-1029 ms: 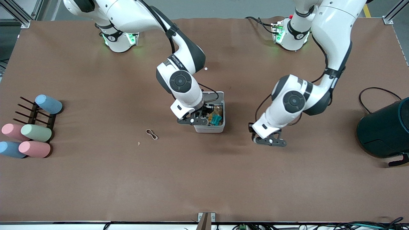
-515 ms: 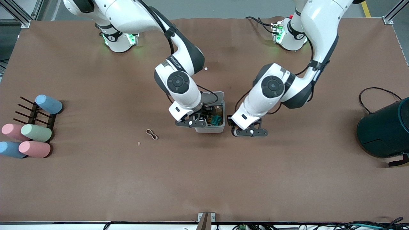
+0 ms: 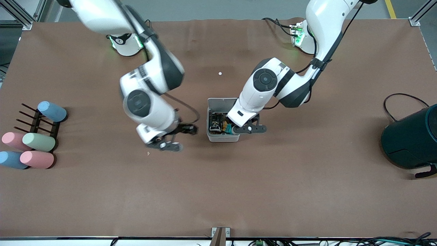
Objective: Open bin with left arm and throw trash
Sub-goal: 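Drop the tape roll into the bin with the left gripper, then grasp the white loop with the right gripper while the left gripper retracts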
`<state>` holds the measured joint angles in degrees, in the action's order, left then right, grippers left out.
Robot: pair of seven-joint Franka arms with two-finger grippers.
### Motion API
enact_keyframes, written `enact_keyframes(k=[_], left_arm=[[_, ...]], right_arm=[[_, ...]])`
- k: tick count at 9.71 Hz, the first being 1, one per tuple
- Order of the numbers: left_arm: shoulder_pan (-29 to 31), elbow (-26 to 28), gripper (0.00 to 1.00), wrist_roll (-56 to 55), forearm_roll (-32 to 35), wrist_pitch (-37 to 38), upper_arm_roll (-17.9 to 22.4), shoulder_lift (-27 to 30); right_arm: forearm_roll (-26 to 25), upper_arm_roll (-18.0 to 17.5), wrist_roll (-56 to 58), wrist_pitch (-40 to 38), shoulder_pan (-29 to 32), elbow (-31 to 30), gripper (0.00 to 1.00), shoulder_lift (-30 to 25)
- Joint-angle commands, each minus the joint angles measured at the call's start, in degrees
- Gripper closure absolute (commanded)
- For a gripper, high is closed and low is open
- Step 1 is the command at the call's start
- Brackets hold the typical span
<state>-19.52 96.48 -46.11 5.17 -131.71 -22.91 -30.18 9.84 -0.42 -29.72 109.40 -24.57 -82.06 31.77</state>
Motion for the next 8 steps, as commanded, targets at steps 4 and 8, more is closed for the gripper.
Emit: enact_keyframes(k=[4,8], left_arm=[[-0.7,-0.68,0.0,-1.53,3.7,0.85,0.33,-1.29],[4.56,-1.82,0.0,1.1,4.58,4.17,0.5,1.69]], right_arm=[[-3.42,-0.81,9.24,20.95,6.29,-21.51,0.03,-2.68],[-9.73,-0.72,9.33,31.4,3.47,-25.16,0.03,-1.01]])
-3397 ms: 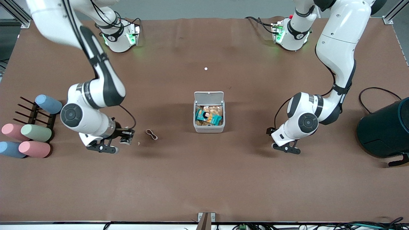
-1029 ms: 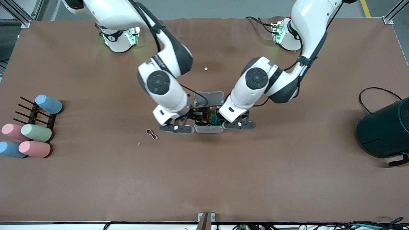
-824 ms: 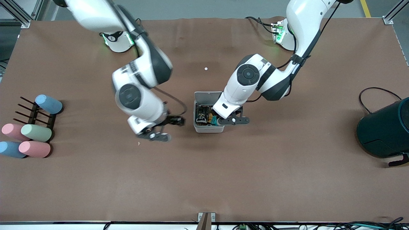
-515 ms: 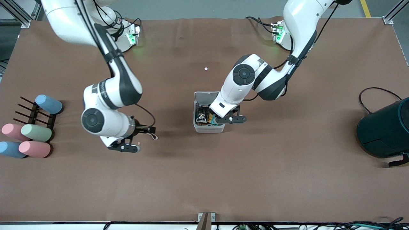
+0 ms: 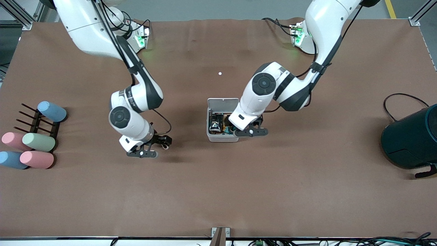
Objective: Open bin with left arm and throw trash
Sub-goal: 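Grasp the white loop with the right gripper while the left gripper retracts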
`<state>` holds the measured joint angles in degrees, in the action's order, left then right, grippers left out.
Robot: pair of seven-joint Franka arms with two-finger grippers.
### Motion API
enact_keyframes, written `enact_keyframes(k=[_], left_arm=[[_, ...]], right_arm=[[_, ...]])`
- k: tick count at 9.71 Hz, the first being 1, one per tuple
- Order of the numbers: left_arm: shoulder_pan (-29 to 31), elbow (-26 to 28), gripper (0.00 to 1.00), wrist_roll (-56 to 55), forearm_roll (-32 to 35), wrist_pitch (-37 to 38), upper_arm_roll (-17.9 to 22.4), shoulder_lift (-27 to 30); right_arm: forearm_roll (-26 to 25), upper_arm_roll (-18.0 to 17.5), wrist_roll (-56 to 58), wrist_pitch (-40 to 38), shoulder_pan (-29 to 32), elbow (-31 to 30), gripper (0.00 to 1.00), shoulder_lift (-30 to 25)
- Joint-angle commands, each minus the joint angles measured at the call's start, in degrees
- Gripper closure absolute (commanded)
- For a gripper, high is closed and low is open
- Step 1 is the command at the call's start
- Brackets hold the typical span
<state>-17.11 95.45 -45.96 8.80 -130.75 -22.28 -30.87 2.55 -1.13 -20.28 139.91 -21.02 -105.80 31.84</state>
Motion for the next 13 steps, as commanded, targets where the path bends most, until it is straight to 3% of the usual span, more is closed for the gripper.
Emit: enact_keyframes(k=[1,3,6,7,8,9,12,13], left_arm=[[4.43,-3.4,0.0,1.14,0.95,8.52,-0.22,3.88],[8.48,-9.55,0.0,8.21,0.34,21.88,-0.49,6.6],[18.22,-10.72,0.0,23.47,-0.8,30.08,-0.66,13.62],[20.08,-10.37,0.0,30.86,-3.94,31.85,0.9,18.26],[17.75,-10.8,0.0,35.55,-5.53,35.7,7.97,21.7],[14.16,-10.55,0.0,39.51,-6.86,38.26,15.35,25.56],[11.95,-2.41,0.0,43.24,-7.57,39.26,22.34,35.15],[10.88,-2.29,0.0,44.02,-6.96,39.16,23.5,35.27]], right_arm=[[-5.51,-0.02,-0.2,1.16,-0.43,-1.34,0.07,-0.38],[-9.4,-0.02,-0.2,2.39,-0.52,-1.34,0.08,1.2],[-10.46,-0.1,-0.2,2.83,-1.39,-1.17,0.13,3.22],[-10.46,-0.1,-0.2,2.74,-1.74,-1.17,0.21,3.66],[-10.46,-0.1,-0.2,2.65,-1.83,-1.17,0.28,3.93],[-10.46,-0.1,-0.46,2.39,-1.84,-1.17,0.41,3.93],[-10.29,-0.1,-8.6,1.86,-2.18,-0.81,0.96,3.93],[-10.2,-0.19,-9.6,1.78,-2.19,-0.55,1.0,3.84]])
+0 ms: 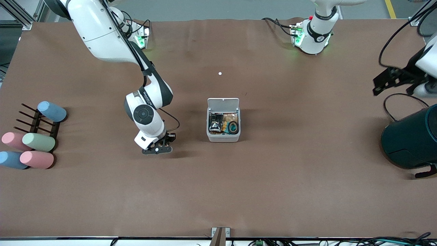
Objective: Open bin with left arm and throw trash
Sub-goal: 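Grasp the white loop with the right gripper while the left gripper retracts, then carry the white loop over the bin with the right gripper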
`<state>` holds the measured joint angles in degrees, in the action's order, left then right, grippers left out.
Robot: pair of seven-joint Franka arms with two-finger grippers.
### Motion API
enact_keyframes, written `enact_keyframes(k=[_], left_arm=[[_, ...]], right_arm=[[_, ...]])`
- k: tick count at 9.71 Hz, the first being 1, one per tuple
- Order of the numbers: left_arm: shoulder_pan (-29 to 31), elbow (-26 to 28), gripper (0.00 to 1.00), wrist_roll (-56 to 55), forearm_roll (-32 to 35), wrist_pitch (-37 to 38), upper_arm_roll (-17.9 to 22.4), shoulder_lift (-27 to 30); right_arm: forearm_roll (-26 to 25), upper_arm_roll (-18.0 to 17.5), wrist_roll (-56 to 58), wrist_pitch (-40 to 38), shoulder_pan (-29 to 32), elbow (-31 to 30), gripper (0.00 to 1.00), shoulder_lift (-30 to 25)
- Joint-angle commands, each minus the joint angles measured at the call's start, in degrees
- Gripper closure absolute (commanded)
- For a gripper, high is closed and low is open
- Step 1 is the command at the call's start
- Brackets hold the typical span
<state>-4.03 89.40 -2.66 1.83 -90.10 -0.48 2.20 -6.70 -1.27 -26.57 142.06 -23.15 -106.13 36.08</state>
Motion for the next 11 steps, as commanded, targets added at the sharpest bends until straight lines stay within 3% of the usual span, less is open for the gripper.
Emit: enact_keyframes(k=[1,2,4,6,7,11], left_arm=[[-2.13,3.59,0.0,-0.14,0.02,-1.74,1.71,2.63],[-1.95,3.5,0.0,0.03,-0.07,-1.74,1.97,2.55],[-0.81,-3.84,0.0,0.47,-0.68,2.53,1.88,-2.17],[-1.07,-7.92,0.0,-0.14,-0.68,4.93,1.88,-4.57],[-0.72,-7.93,0.0,-0.15,-0.68,4.94,1.97,-4.75],[-0.9,-7.93,0.0,-0.32,-0.42,4.94,1.97,-4.93]], right_arm=[[-0.34,-0.14,-5.23,-0.38,0.29,0.48,1.0,-0.57],[-0.07,-0.48,-9.95,-0.47,0.12,1.53,1.0,-1.36],[1.33,-3.72,-15.17,-10.25,-0.23,7.04,1.0,-4.6],[10.71,-5.14,-15.88,-20.55,-2.06,17.49,1.0,-5.15],[13.18,-4.97,-17.71,-21.2,-4.95,19.45,1.0,-5.15],[13.64,-4.97,-22.04,-20.42,-11.38,19.56,0.98,-4.88]])
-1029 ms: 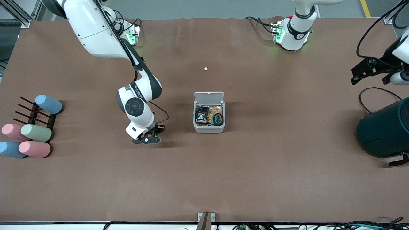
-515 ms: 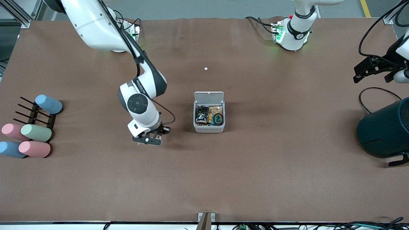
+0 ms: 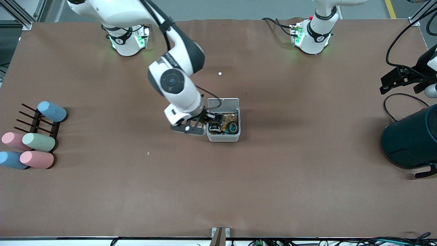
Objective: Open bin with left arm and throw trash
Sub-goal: 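Carry the white loop over the bin with the right gripper, then open the right gripper to drop the white loop into the bin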
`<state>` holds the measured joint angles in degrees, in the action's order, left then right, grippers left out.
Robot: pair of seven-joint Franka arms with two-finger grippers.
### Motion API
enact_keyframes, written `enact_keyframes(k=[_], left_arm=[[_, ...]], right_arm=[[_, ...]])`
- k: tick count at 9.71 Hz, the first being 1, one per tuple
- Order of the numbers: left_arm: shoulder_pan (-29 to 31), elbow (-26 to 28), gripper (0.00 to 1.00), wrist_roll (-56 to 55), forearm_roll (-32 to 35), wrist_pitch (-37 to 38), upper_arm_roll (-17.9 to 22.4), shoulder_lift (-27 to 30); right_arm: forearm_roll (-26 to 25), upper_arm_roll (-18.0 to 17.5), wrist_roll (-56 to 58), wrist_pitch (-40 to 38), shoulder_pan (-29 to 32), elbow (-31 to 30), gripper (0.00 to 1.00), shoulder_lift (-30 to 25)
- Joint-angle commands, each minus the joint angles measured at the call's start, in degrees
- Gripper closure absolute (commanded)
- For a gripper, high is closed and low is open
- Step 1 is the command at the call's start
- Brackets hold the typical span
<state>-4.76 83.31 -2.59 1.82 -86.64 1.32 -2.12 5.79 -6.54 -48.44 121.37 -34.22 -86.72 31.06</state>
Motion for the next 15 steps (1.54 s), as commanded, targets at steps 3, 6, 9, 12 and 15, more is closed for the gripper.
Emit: enact_keyframes(k=[3,6,9,12,15], left_arm=[[0.01,-1.83,0.0,-0.31,-0.07,1.48,0.18,-0.61],[-0.08,-1.75,0.0,-0.31,-0.07,1.48,0.18,-0.61],[0.01,-1.75,0.0,-0.31,-0.07,1.48,0.18,-0.61],[0.88,-1.4,0.0,-0.14,-0.76,1.56,0.18,-0.52],[2.64,-1.22,0.0,-0.4,-2.53,1.56,0.18,-0.61]], right_arm=[[1.15,0.3,-0.16,0.7,-1.64,0.15,0.95,0.76],[1.06,0.3,-0.16,4.22,-2.34,0.15,0.91,2.6],[0.97,0.3,-0.08,4.22,-2.61,0.06,0.63,3.22],[1.06,0.3,-0.16,4.05,-2.96,0.15,0.32,3.13],[1.15,0.3,-0.08,3.52,-2.7,0.94,0.31,2.35]])
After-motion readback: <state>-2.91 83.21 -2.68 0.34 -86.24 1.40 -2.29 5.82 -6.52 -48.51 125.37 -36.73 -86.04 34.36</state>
